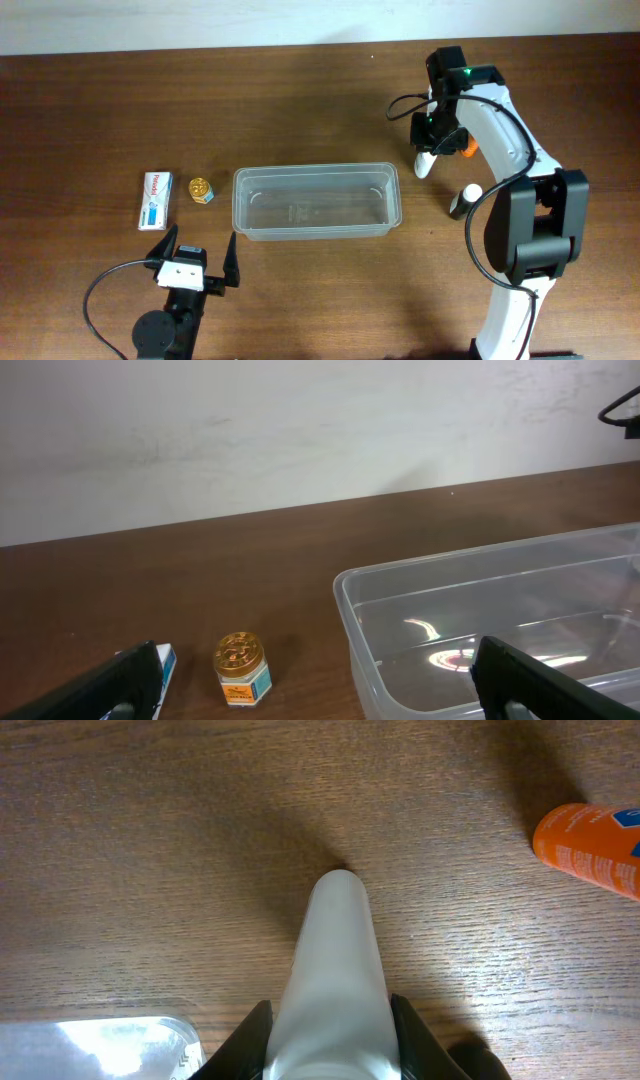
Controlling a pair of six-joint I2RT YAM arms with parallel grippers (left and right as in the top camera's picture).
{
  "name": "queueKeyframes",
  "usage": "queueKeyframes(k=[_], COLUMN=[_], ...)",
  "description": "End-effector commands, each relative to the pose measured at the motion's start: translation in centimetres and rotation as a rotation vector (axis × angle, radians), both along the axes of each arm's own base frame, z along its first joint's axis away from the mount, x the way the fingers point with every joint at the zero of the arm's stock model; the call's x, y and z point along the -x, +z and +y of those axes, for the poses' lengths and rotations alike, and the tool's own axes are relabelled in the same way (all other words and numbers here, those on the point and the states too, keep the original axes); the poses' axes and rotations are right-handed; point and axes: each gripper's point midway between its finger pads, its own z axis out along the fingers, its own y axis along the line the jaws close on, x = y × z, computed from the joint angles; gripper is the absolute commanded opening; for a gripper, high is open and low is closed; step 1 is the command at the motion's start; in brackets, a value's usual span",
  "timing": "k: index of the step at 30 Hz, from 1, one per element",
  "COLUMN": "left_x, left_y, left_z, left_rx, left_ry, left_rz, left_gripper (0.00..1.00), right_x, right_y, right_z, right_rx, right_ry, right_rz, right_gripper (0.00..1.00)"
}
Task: Pack container
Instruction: 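Lower the right gripper and grasp the white lotion bottle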
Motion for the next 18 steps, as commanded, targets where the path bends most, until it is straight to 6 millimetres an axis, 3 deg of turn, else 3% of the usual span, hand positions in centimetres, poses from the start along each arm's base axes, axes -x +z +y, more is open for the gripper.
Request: queueKeyframes(k=[1, 7, 18], left_x=[0.0, 0.0, 0.0], left_y=[-0.2, -0.2, -0.2], left_z=[0.1, 0.1, 0.1], left_rx=[-0.016, -0.016, -0.016], left_ry=[0.005, 0.005, 0.005], left_rz=[0.001, 0.001, 0.001], left_gripper=[0.99, 0.99, 0.99], right_x=[0.3, 0.5, 2.5], right_y=[0.1, 4.0, 14.1], right_z=[0.3, 0.4, 1.8], right_rx=[-0.013, -0.021, -0.116], right_ry=[0.002, 0.003, 0.055], right_rz=[0.011, -0.025, -0.142], right_gripper=[0.21, 0.21, 0.21])
